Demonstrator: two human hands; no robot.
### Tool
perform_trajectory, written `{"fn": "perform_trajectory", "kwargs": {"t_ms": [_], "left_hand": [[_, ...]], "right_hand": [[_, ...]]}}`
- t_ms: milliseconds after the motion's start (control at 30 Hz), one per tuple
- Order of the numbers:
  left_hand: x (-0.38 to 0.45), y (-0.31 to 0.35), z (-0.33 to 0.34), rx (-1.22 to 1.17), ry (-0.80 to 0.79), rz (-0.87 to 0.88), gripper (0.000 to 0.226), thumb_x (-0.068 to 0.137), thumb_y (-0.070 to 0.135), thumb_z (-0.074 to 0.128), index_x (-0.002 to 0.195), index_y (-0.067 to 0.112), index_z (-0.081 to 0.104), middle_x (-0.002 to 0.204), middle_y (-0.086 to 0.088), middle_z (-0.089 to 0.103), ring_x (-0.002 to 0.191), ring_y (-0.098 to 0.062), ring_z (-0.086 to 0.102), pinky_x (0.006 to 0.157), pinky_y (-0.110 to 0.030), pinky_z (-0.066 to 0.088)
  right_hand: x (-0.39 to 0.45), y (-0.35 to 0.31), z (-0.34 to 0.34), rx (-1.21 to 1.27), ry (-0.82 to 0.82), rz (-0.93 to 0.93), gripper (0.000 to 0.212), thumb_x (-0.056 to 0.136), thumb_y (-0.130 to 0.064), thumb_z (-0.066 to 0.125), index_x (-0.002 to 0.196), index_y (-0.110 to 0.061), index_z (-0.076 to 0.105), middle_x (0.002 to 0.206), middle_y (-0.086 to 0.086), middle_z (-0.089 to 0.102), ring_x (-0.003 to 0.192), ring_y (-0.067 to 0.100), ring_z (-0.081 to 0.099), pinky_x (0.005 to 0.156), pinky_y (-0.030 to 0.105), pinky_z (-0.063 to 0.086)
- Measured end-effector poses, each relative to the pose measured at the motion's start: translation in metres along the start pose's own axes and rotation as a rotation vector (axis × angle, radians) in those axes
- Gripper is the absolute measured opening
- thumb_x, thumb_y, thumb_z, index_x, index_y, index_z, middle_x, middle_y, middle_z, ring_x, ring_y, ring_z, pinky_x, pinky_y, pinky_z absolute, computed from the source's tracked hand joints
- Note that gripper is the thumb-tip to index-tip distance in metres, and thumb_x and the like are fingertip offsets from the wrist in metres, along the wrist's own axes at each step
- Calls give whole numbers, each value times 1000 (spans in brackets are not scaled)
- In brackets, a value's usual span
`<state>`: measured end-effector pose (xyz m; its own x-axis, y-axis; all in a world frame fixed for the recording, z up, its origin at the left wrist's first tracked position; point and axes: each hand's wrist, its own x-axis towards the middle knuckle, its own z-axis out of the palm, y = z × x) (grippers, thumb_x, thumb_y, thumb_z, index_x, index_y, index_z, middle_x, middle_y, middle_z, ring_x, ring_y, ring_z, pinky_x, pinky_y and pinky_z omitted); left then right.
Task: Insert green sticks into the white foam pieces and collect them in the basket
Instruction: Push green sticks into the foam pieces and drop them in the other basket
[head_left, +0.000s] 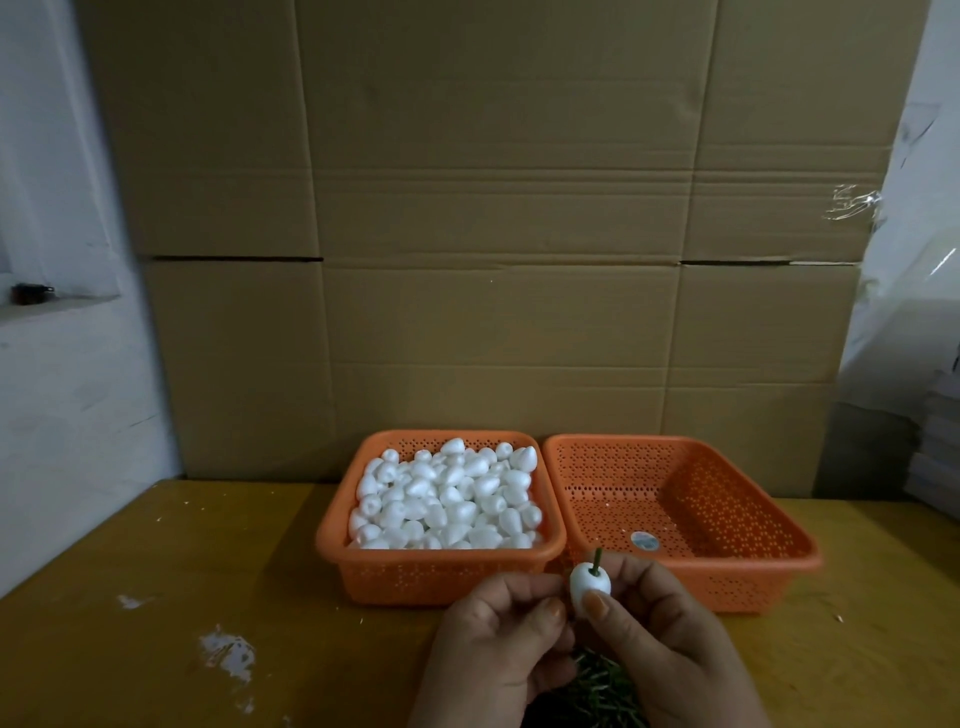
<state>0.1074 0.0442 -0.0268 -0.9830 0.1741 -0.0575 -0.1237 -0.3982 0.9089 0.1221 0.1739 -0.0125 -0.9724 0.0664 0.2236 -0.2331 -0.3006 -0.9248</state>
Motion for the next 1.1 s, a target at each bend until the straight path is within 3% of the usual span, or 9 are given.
{"fn": "perform_trajectory", "kwargs": {"t_ms": [100,267,433,533,733,833,900,1000,1100], "left_hand": [[5,0,-4,33,58,38,22,81,-6,69,72,13,76,72,-5,70,60,-15,65,50,-26,51],[4,11,-8,97,141,54,19,82,-11,64,79,6,70,75,-7,71,61,-16,63,49,-27,51],[2,15,-11,250,191,112,18,82,-4,68,82,13,71,82,-1,72,70,-13,62,53,-23,52],[0,17,-10,286,186,131,16,83,-3,67,84,13,71,83,0,72,68,-11,62,53,-21,50],[1,17,-11,288,184,141,16,82,-3,68,83,13,71,78,0,72,62,-7,62,52,-21,50],[3,17,-12,285,195,146,16,82,-1,70,81,14,72,72,2,70,59,-5,62,51,-21,49],[3,17,-13,294,202,146,15,82,0,70,82,15,72,72,2,70,59,-4,62,51,-20,48],[3,18,-14,320,211,148,16,82,2,70,82,17,72,76,2,71,60,-3,62,52,-19,48],[3,19,-17,338,220,157,16,82,2,70,82,19,72,79,1,73,61,-3,62,52,-20,49]], "right_hand": [[4,-2,-10,-94,112,11,25,65,-10,68,89,-4,67,72,14,69,67,27,61,70,40,50],[27,-12,-35,-616,225,-76,19,80,-17,66,96,-27,65,81,-8,70,72,6,66,63,25,52],[90,-18,-61,-1263,108,-240,18,90,-26,61,108,-27,61,100,-10,61,88,9,58,70,22,48],[125,-17,-71,-1604,-33,-141,10,92,-24,56,96,-22,64,92,-5,63,81,13,58,70,31,53],[155,3,-83,-1654,-152,196,8,85,-20,66,79,-15,68,77,-3,66,68,6,62,52,16,45],[160,12,-84,-1636,-126,310,16,81,-25,71,89,-11,72,84,1,70,74,11,65,61,21,54],[162,14,-83,-1670,-123,345,19,82,-27,71,92,-12,72,88,2,70,78,12,65,67,24,56],[162,12,-81,-1694,-125,355,14,83,-30,68,82,-15,67,84,-1,67,75,11,63,59,19,50],[154,10,-77,-1621,4,280,24,83,-34,67,96,-14,68,87,0,68,76,13,65,67,28,56]]}}
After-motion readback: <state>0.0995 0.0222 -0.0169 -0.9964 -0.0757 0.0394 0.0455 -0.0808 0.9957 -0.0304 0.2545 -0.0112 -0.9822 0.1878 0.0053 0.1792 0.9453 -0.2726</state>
